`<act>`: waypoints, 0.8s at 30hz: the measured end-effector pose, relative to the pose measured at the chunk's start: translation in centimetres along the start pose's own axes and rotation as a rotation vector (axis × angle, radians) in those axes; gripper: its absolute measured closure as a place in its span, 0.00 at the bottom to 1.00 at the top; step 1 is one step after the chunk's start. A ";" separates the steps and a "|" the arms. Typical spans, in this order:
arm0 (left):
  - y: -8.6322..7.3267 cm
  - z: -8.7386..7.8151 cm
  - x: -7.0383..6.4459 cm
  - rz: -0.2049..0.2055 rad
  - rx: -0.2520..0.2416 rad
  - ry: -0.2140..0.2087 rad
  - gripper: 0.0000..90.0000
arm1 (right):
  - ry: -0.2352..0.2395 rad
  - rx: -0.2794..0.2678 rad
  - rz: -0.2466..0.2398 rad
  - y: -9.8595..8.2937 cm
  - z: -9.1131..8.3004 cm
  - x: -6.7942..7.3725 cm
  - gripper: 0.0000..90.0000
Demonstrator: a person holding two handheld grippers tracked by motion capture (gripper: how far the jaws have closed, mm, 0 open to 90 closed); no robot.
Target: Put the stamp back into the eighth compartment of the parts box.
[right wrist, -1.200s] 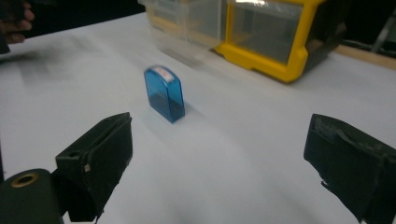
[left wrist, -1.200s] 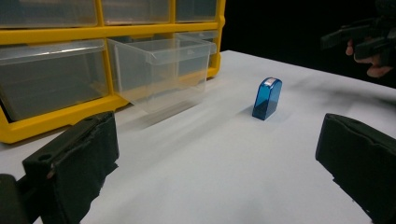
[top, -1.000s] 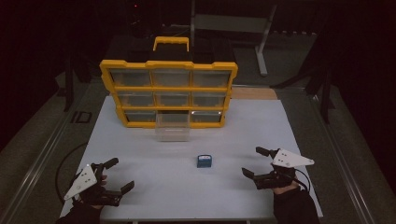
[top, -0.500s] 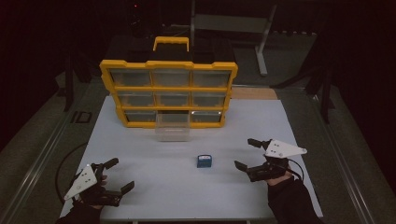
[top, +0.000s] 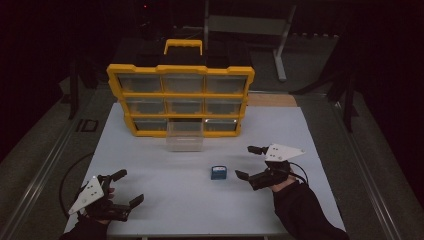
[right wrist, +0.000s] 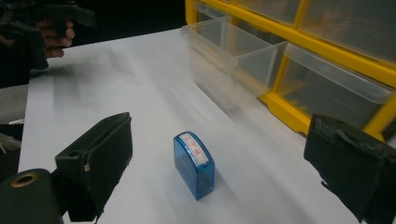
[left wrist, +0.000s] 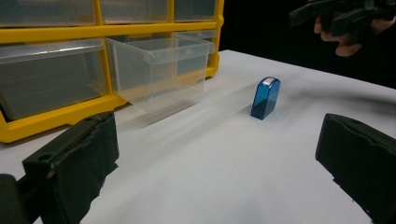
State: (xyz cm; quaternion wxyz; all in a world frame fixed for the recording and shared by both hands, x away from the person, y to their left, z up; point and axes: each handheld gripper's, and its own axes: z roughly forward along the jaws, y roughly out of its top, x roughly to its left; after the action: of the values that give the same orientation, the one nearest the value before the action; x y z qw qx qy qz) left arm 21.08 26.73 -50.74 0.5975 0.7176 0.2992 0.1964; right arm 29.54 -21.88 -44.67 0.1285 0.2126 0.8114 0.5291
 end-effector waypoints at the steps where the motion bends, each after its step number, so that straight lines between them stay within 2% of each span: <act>1: 0.0 0.0 0.0 0.001 0.001 0.000 0.00 | 0.007 -0.003 -0.002 0.0 0.3 0.0 0.09; 4: 0.0 0.0 0.0 -0.001 -0.001 -0.001 0.00 | 0.063 -0.001 0.004 -0.2 1.3 -0.1 0.09; 6: 0.0 0.0 0.0 -0.001 -0.001 -0.002 0.00 | 0.071 -0.005 0.006 -0.2 1.5 -0.1 0.09; 7: 0.0 0.0 0.0 0.000 -0.001 -0.002 0.00 | 0.109 0.009 0.003 -0.4 2.1 -0.2 0.09; 9: 0.0 0.0 0.0 0.000 -0.002 -0.003 0.00 | 0.105 0.012 0.000 -0.5 2.3 -0.2 0.09; 11: 0.0 0.0 0.0 -0.001 -0.002 -0.003 0.00 | 0.144 0.042 -0.006 -0.8 3.3 -0.4 0.10; 12: 0.0 0.0 0.0 -0.001 -0.002 -0.003 0.00 | 0.144 0.042 -0.006 -0.8 3.3 -0.4 0.10; 15: 0.0 -0.1 0.0 -0.001 -0.002 -0.003 0.00 | 0.185 0.074 -0.026 -1.3 4.1 -0.7 0.13; 18: 0.0 0.0 0.1 -0.001 -0.001 -0.002 0.00 | 0.192 0.084 -0.045 -1.5 4.4 -0.8 0.15; 20: 0.0 0.0 0.1 0.000 0.000 -0.004 0.00 | 0.215 0.097 -0.055 -1.7 4.7 -1.1 0.21; 21: 0.0 0.0 0.1 0.000 0.000 -0.004 0.00 | 0.215 0.097 -0.055 -1.7 4.7 -1.1 0.21; 22: 0.0 0.0 0.1 0.000 0.001 -0.004 0.00 | 0.219 0.101 -0.076 -1.8 4.9 -1.2 0.27; 24: 0.0 0.0 0.0 0.000 0.000 -0.004 0.00 | 0.224 0.103 -0.083 -1.9 5.0 -1.3 0.28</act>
State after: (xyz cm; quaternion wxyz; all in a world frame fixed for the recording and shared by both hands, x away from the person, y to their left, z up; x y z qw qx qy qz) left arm 21.07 26.80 -50.76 0.5978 0.7182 0.2980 0.1950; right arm 32.39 -19.16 -48.41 0.0477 0.1250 0.8549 0.5012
